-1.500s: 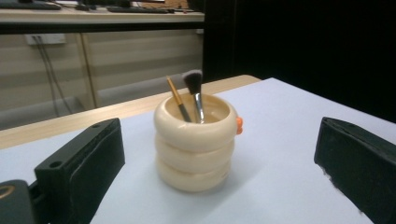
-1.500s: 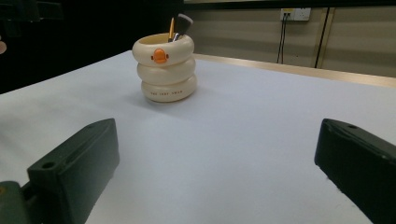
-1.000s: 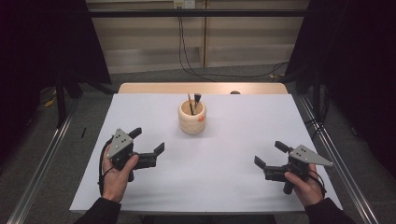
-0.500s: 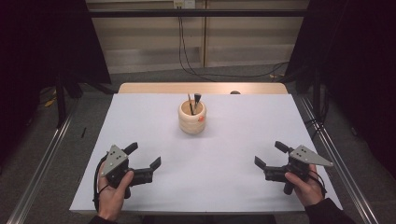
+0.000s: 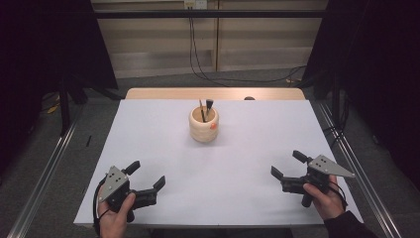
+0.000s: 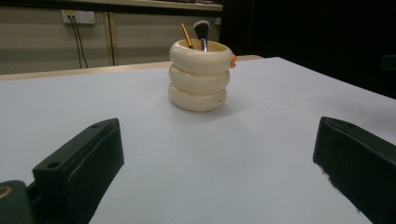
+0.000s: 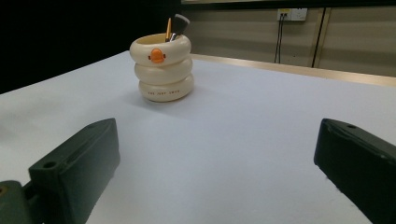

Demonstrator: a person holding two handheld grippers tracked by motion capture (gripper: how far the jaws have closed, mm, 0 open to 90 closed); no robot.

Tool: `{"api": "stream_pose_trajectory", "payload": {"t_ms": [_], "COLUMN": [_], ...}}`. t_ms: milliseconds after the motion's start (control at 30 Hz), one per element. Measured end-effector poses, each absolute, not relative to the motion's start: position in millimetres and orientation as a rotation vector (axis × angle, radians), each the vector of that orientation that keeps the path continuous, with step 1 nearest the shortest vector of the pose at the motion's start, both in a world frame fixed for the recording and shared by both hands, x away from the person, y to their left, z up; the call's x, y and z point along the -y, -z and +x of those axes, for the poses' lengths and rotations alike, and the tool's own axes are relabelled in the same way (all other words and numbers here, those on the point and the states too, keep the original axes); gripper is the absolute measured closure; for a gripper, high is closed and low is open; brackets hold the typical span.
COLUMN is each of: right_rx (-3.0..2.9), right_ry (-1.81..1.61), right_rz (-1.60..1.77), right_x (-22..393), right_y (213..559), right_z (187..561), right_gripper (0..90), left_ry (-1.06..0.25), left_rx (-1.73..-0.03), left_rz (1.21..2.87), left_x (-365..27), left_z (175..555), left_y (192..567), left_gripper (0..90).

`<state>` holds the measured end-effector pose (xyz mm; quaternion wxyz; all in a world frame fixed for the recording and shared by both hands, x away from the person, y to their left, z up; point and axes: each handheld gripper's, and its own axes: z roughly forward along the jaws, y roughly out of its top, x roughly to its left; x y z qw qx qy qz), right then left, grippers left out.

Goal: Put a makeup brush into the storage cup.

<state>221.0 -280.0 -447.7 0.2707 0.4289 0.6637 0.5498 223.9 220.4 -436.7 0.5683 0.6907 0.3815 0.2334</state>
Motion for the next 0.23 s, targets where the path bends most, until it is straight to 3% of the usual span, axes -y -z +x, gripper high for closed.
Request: {"api": "stream_pose_trajectory", "payload": {"t_ms": [233], "right_rx": [-1.794], "right_ry": [-1.476], "right_rz": [1.156], "right_x": [281.3], "right_y": [448.7], "right_z": [222.1], "right_gripper": [0.0], "left_ry": [-0.538], "left_rx": [-0.912], "left_rz": [1.627], "left_x": [-221.9], "left_z": [226.7], "left_y": [439.1], "left_gripper": [1.5]}}
